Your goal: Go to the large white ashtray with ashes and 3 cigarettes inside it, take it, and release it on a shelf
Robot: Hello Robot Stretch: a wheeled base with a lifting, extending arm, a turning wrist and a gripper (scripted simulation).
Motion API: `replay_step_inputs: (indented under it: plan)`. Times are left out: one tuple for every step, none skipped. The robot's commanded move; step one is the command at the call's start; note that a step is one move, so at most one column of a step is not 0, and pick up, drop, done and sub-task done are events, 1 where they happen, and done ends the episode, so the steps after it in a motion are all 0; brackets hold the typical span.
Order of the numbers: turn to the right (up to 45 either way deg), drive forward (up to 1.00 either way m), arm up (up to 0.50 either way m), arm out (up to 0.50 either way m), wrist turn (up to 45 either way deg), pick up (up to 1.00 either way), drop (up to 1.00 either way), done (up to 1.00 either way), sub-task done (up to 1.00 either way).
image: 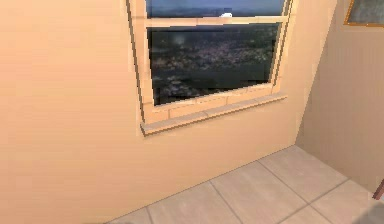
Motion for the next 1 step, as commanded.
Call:
replay_step_inputs:
  plan:
    - [0.0,0.0,0.0,0.0,3.0,0.0,0.0,0.0,0.0]
